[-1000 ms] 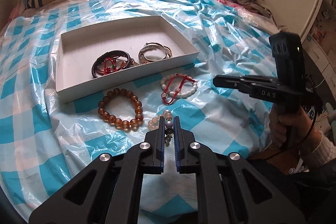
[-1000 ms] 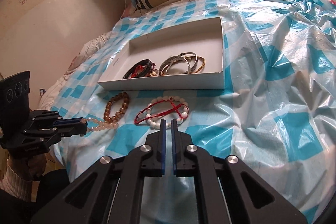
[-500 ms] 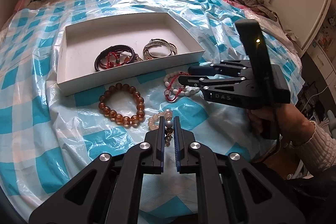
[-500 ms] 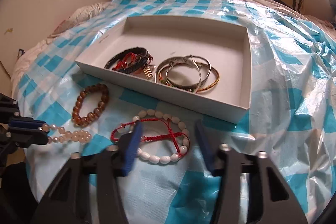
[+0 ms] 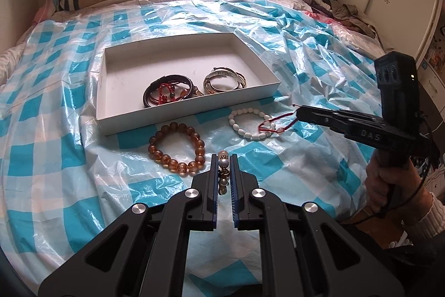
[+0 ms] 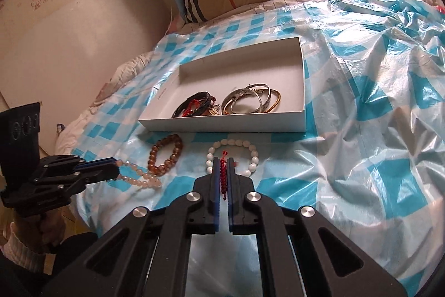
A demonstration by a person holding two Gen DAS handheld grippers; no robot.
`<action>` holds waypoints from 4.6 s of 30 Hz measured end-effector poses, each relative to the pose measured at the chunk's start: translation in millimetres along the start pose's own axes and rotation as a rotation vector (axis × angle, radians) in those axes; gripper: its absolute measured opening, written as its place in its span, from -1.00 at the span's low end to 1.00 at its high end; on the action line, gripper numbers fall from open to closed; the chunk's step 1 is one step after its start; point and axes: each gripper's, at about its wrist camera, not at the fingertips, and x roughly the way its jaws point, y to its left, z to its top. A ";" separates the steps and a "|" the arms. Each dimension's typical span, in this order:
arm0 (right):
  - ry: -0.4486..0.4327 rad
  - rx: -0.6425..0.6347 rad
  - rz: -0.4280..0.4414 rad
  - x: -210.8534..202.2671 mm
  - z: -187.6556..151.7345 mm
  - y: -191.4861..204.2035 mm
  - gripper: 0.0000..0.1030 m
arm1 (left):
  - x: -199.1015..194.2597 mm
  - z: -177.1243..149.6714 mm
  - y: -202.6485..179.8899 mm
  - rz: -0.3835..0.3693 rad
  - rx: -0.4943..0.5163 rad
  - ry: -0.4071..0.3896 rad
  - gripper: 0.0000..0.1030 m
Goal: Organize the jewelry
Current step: 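Lift the red cord bracelet with the right tool while the left tool lifts the pearl bracelet, then carry both held bracelets over the white tray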
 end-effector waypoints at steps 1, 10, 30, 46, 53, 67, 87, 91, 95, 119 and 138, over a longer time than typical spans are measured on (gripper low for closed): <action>-0.009 0.018 0.020 -4.4 -2.0 0.4 -0.90 | -0.7 0.5 -0.3 0.008 0.001 -0.004 -0.86; -0.076 0.089 0.124 -25.4 -2.4 8.4 -0.90 | -4.6 8.3 -1.6 0.115 0.001 -0.042 -0.86; -0.145 -0.007 0.106 -56.4 0.6 44.9 -0.90 | -40.3 13.8 -15.5 0.234 -0.005 -0.147 -0.86; 0.139 -0.131 -0.204 28.8 -28.3 7.5 0.45 | -30.7 5.0 -0.6 0.212 -0.046 -0.117 -0.86; 0.102 -0.092 -0.142 10.5 -22.8 7.4 -0.90 | -33.2 8.0 -9.4 0.210 -0.032 -0.128 -0.86; -0.104 0.001 0.130 -52.7 5.3 40.7 -0.90 | -48.9 11.1 -16.1 0.220 -0.021 -0.164 -0.86; 0.024 0.028 0.087 -12.0 -11.7 15.1 -0.86 | -42.4 10.4 -12.2 0.214 -0.025 -0.150 -0.86; -0.047 0.056 0.167 -37.8 0.1 25.3 -0.87 | -46.1 11.1 -14.2 0.214 -0.022 -0.158 -0.86; -0.094 0.040 0.193 -53.7 10.4 37.6 -0.87 | -50.5 12.2 -16.6 0.218 -0.019 -0.166 -0.86; -0.160 0.006 0.206 -45.1 42.3 43.9 -0.87 | -36.0 26.4 -18.3 0.250 0.005 -0.195 -0.86; -0.167 0.005 0.223 -22.8 62.3 39.8 -0.87 | -20.1 42.4 -15.5 0.261 0.019 -0.212 -0.86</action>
